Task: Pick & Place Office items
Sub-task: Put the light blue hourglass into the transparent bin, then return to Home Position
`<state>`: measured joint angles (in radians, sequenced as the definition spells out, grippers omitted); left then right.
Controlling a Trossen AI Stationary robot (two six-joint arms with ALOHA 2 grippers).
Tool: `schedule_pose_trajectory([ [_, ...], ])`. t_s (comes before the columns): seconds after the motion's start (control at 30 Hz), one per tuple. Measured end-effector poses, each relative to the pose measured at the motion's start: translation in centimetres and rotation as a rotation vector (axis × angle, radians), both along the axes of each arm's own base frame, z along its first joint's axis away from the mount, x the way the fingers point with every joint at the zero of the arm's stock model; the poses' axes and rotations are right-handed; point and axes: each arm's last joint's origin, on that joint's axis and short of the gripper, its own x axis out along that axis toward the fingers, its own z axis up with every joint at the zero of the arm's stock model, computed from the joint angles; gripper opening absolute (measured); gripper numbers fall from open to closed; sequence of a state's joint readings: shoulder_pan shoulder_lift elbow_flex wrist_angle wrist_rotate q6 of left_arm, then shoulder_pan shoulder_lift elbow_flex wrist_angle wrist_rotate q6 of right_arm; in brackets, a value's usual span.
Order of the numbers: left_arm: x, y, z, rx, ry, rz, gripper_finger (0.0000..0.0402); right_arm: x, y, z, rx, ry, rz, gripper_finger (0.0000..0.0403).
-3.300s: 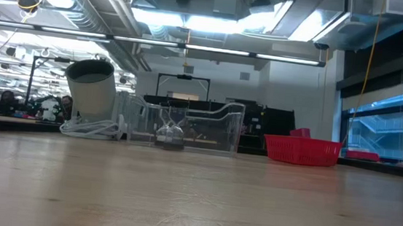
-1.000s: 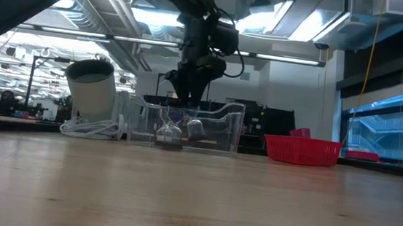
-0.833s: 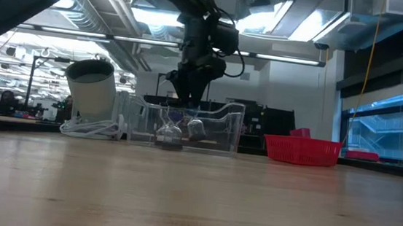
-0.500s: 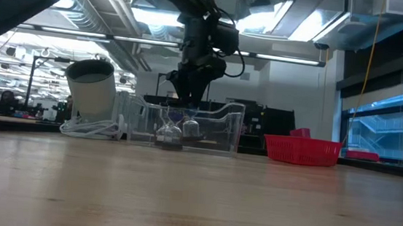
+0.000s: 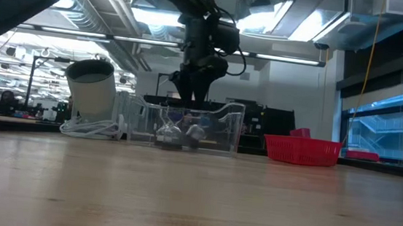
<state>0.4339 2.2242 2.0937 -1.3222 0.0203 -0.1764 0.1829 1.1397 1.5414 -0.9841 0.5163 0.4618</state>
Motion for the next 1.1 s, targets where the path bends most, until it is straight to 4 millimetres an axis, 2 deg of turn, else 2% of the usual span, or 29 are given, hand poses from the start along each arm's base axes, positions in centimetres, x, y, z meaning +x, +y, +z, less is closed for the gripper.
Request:
schedule_pose_trajectory([
  [0.2,-0.1,0.1,0.3,0.04,0.008,-0.009,0.0245,-0.1,0.0,-0.1,-0.001,0.014,-0.001,0.0304],
  [0.33,-1.0,-0.6,2.3,0.049,-0.003,-0.033,0.0234,-0.1,0.0,-0.2,-0.004,0.027,-0.001,0.0304],
  [0.47,-2.0,-2.4,5.6,0.116,-0.053,-0.059,0.0217,-0.2,0.0,-0.2,-0.014,0.027,-0.007,0.0304],
  [0.63,-4.4,-6.3,11.7,0.28,-0.159,-0.104,0.0193,-0.3,0.3,-0.1,-0.102,0.041,-0.015,0.0304],
  [0.77,-8.1,-9.9,16.8,0.409,-0.262,-0.087,0.0179,-0.5,1.1,-0.4,-0.152,0.085,0.045,0.0304],
  [0.9,-13.4,-13.2,20.6,0.499,-0.343,0.002,0.0172,-1.1,1.6,-1.8,-0.199,0.163,0.017,0.0301],
  [1.0,-18.3,-15.3,22.3,0.539,-0.407,0.108,0.0169,-1.6,1.7,-3.6,-0.207,0.223,-0.046,0.0293],
  [1.1,-23.2,-17.0,22.8,0.535,-0.48,0.202,0.0169,-2.1,1.8,-5.7,-0.19,0.274,-0.077,0.0287],
])
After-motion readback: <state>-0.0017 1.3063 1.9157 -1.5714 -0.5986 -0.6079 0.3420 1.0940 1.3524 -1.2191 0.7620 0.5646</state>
